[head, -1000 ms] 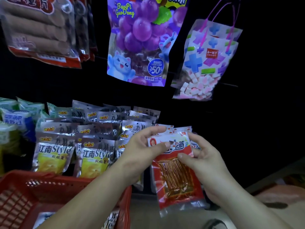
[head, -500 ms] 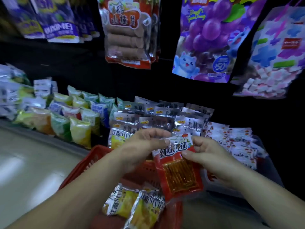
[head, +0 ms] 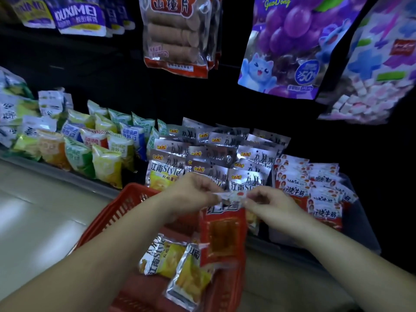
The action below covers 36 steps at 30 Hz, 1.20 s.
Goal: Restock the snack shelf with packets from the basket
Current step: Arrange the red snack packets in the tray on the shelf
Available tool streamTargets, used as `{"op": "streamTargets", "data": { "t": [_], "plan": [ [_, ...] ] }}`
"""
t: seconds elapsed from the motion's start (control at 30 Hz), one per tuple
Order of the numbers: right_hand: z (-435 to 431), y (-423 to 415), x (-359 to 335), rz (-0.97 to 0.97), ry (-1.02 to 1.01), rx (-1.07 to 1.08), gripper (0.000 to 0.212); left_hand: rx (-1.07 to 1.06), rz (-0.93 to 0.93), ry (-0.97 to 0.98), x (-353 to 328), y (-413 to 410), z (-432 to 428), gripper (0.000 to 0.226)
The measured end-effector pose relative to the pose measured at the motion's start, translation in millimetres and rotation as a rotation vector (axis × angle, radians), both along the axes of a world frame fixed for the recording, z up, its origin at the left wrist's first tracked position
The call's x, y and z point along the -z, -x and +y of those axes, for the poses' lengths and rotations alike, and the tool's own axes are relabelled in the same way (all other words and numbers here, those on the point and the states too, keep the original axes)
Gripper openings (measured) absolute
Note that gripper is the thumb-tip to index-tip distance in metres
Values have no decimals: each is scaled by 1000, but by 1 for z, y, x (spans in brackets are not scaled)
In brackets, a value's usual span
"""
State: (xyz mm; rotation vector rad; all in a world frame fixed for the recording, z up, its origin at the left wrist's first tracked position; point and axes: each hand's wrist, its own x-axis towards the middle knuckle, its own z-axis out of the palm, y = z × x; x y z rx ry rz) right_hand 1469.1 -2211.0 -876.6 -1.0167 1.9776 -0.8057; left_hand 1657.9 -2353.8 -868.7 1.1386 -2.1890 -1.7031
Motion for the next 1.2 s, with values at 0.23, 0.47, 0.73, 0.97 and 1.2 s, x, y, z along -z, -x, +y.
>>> {"op": "streamTargets", "data": {
  "t": [0.23,0.47,0.73,0.97,1.2],
  "plan": [
    [-1,25,-1,331,-209,-218,33,257,-486,210,73,2,7,8],
    [-1,122,21,625,-325,-210,19,155,-239,354,69,97,16,25],
    [-6,223,100,557,-281,121,34,264,-107,342,105,210,18,26],
    [-15,248,145,665,-340,55,60,104,-32,361,164,237,23,29],
    [-23,255,136,736,-253,43,26,73,68,407,187,229,28,28]
  ]
}}
